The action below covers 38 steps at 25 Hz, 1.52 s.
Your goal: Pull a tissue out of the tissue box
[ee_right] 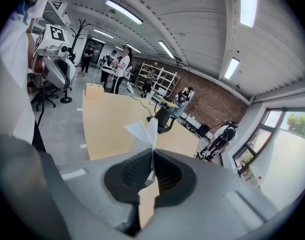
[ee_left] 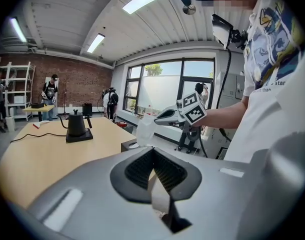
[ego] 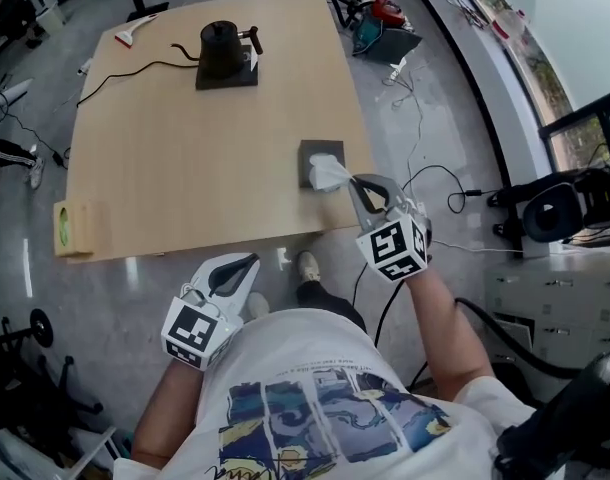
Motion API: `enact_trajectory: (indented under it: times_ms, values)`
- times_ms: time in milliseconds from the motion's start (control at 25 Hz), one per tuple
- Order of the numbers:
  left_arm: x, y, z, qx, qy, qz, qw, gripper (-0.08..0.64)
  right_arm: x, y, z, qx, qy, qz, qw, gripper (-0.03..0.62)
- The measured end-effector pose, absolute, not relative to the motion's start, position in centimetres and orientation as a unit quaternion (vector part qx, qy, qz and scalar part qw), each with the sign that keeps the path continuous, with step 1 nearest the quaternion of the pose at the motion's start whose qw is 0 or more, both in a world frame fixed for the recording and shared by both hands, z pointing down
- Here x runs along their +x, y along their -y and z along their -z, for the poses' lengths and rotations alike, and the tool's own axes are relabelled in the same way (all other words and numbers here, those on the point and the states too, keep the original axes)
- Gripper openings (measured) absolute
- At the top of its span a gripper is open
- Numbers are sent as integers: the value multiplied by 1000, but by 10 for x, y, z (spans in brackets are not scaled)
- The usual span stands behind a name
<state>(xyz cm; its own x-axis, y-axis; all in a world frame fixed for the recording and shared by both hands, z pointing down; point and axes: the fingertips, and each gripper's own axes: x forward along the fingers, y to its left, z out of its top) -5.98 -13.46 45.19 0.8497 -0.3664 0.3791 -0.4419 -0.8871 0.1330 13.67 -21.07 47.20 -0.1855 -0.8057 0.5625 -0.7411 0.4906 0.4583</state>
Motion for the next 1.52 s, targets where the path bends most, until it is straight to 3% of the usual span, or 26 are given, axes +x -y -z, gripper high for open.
enact_trajectory:
  times_ms: [1520]
  values:
    - [-86,79,-456,972,130,-180,82,6,52,64,-437,543,768,14,340,6]
